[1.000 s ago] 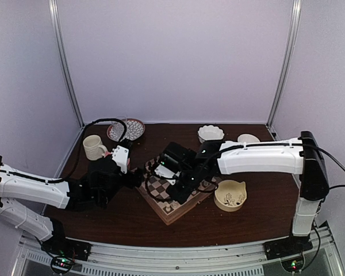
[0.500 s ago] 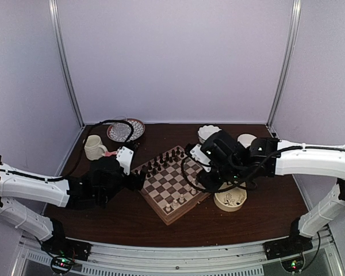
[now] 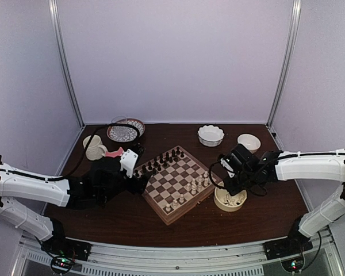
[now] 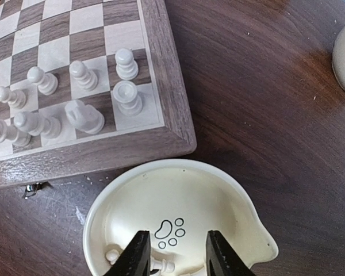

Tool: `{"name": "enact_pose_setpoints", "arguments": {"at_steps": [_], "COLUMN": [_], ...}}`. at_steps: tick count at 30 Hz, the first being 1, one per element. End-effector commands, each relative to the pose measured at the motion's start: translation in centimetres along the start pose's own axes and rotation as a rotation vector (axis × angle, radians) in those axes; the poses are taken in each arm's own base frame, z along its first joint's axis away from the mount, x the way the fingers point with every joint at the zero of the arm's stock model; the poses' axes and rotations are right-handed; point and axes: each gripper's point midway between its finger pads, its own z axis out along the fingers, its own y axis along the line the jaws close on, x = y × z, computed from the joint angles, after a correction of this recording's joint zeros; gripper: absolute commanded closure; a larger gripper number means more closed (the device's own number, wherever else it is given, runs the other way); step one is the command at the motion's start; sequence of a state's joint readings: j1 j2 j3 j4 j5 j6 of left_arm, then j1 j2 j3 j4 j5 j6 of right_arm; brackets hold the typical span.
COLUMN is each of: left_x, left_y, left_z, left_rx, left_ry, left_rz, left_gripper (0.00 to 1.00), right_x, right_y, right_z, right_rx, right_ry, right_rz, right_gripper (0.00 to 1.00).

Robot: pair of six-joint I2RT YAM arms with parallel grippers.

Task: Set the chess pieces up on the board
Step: Adjust the chess pile in the storage box.

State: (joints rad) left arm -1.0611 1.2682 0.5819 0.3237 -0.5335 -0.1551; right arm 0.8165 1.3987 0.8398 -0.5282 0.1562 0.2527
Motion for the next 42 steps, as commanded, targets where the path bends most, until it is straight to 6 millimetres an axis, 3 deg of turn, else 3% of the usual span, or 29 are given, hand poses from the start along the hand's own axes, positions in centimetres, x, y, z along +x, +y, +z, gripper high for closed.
{"name": "enact_pose_setpoints", "arguments": {"at_steps": [1,11,18,27,42], "left_x": [-1.7,-1.8,-1.9,-1.9,-2.1], "left_y": [-0.2,-0.1,-0.2,-0.2,0.1], "left_z": [-0.1,-0.3,-0.3,-0.2,-0.5], "left_rx": [0.022,0.023,0.027,0.024,0.016], "left_ry": [-0.040,-0.045,-0.044,-0.039,-0.044], "left_rz": [-0.012,-0.017,-0.019,-0.014,-0.014], "left_gripper": [0.13,0.13,0.13,0.12,0.12], "right_x": [-0.5,0.9,2.0,5.8,5.8], "right_y": [0.1,1.6,3.2,0.6,-4.2], "right_z": [1.4,3.8,4.0,4.0,0.4], "right_rx": [-0.029,-0.103,-0.175,-0.023,0.228], "right_ry": [0.003,0.110,0.223,0.412,0.432], "right_rz": [0.062,0.061,0.026,-0.035,-0.028], "right_gripper": [0.65,0.63,0.61,0.56,0.55]}}
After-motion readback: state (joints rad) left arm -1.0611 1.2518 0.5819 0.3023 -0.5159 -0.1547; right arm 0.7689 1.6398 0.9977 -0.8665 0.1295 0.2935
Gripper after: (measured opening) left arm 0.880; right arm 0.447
